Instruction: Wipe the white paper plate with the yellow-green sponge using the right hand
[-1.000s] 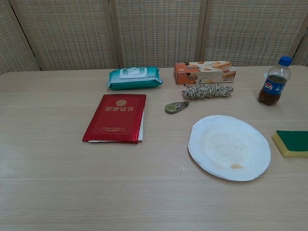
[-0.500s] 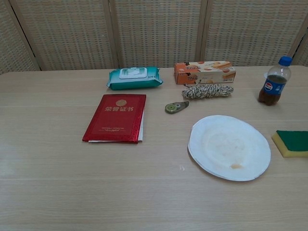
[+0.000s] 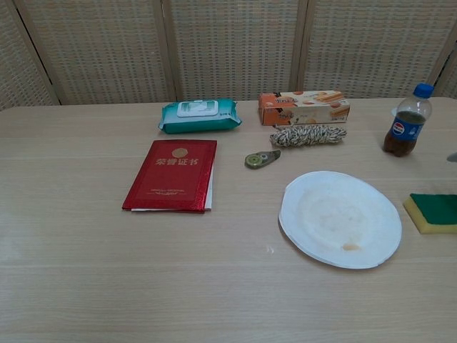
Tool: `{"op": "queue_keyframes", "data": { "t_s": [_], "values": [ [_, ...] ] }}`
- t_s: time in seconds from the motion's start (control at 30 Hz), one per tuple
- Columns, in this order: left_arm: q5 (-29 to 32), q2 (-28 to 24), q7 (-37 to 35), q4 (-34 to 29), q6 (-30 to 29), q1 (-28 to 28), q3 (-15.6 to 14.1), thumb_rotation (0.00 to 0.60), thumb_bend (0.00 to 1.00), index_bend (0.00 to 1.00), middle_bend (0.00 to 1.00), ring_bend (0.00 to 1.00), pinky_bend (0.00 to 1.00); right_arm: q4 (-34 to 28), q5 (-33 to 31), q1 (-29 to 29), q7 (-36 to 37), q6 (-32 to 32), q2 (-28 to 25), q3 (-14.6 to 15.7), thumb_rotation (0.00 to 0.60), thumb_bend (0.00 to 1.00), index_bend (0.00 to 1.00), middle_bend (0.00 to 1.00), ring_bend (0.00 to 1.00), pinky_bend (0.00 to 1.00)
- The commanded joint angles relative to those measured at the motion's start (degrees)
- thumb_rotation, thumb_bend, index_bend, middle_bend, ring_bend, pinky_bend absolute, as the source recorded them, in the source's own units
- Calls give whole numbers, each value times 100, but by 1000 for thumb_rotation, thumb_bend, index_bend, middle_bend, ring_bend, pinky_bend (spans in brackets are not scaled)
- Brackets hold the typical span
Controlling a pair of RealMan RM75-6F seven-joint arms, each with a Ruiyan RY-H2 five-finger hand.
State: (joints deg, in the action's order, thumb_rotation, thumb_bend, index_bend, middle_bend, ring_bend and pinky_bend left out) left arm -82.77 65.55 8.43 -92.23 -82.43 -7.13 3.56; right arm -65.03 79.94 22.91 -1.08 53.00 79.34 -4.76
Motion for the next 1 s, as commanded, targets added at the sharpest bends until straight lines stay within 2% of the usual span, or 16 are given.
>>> {"op": "queue_keyframes", "data": {
  "t_s": [0.03,0.67,0.8,1.0],
  "values": [
    [-2,-10,3,-18,-4,3,-6,600,0,0,0,0,0,232,-34,83,-27,-20,217,31,600,0,67,126,56,80],
    [72,-75,-9,-116,115,-33,-31,600,0,0,0,0,0,958,-4,435,-32,-248,780,78,600,0,133,234,147,229],
    [101,-85,-29,-129,141,-39,-29,600,0,0,0,0,0,1095,17,495,-7,-297,886,101,600,0,137,252,172,236],
    [141,-108,-81,-142,158,-47,-9,600,0,0,0,0,0,1350,24,552,-11,-280,1052,91,600,0,261,347,258,316]
  ]
}}
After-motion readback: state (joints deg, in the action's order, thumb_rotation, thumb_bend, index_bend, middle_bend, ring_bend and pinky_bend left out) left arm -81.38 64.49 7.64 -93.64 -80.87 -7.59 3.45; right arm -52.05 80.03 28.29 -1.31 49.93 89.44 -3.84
